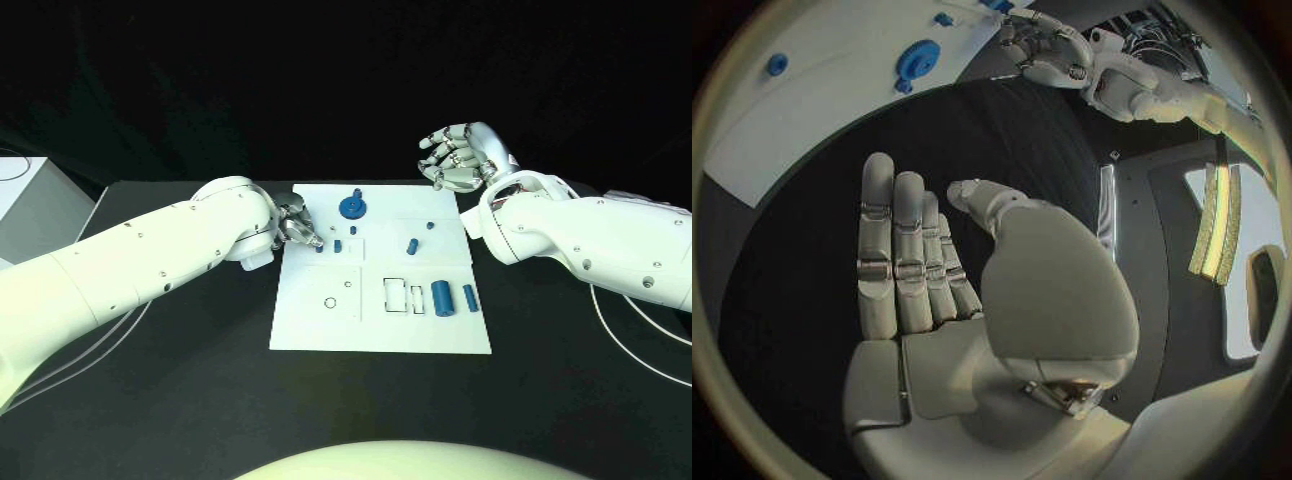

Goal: Assemble the parts on the task board

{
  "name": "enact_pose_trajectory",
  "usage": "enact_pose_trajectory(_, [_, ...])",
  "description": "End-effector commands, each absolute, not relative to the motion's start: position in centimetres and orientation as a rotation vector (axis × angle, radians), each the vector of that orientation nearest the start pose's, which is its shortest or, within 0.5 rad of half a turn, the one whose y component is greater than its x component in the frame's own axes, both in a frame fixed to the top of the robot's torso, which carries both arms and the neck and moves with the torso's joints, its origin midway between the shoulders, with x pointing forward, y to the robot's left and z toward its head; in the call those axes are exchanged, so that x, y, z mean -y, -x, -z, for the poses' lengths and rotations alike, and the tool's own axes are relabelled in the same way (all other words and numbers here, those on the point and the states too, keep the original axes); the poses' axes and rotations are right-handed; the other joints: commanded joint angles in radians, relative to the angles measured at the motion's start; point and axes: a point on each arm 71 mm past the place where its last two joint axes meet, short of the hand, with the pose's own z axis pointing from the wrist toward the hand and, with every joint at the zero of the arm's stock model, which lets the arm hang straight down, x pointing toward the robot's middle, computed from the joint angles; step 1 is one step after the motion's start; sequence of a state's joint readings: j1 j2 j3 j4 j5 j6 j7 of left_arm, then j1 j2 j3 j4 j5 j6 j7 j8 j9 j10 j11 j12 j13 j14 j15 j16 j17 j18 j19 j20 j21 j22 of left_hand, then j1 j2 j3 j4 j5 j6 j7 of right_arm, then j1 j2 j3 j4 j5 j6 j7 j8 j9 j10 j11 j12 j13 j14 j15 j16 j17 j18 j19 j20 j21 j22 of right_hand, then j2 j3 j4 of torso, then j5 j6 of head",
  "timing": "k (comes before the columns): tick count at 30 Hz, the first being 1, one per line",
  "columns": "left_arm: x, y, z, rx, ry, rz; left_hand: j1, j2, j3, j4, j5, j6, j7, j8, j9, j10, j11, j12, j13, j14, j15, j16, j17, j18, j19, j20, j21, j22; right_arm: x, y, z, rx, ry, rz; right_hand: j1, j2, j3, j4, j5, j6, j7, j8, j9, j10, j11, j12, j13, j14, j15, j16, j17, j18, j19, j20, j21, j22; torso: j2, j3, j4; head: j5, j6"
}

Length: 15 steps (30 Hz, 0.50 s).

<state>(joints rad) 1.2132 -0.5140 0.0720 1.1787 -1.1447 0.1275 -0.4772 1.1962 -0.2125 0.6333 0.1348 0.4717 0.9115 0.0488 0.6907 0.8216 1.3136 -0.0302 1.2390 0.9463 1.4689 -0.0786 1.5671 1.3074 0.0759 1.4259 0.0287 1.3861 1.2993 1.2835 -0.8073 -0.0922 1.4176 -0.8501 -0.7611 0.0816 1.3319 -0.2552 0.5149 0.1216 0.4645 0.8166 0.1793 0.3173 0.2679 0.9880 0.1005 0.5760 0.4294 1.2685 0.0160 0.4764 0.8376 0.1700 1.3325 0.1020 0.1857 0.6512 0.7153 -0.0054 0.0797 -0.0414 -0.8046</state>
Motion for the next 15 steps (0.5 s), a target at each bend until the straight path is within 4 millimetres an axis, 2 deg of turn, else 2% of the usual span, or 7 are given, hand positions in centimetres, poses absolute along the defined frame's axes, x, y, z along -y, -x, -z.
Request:
enact_pose_trajectory(1, [-13.97, -54.57, 20.35, -2.194, 0.155, 0.458, 0.017, 0.004, 0.129, -0.123, 0.011, 0.010, 0.000, -0.003, 0.001, 0.006, 0.004, 0.006, 0.007, 0.102, 0.000, 0.004, 0.263, -0.012, 0.010, 0.002, 0.009, 0.006, 23.57, -51.78, 14.62, -1.285, -0.459, -0.814, -0.007, 0.007, -0.004, 0.002, 0.006, 0.001, 0.006, 0.004, -0.001, 0.004, -0.002, 0.005, -0.001, 0.006, -0.002, -0.002, 0.001, 0.009, 0.005, 0.001, -0.003, -0.001, 0.000, 0.0000, 0.0005, 0.001, 0.000])
enact_pose_trajectory(15, [-13.86, -54.61, 20.17, -2.168, 0.123, 0.429, 0.016, -0.004, 0.140, -0.133, 0.034, 0.024, -0.002, -0.005, 0.003, 0.021, 0.003, 0.017, 0.029, 0.102, 0.000, 0.004, 0.263, -0.014, 0.016, 0.003, 0.017, 0.016, 23.59, -51.76, 14.59, -1.284, -0.459, -0.814, -0.007, 0.007, -0.004, 0.002, 0.006, 0.001, 0.006, 0.004, -0.001, 0.004, -0.002, 0.005, -0.001, 0.006, -0.002, -0.002, 0.001, 0.009, 0.005, 0.001, -0.003, -0.001, 0.000, 0.0002, 0.0002, 0.001, -0.001])
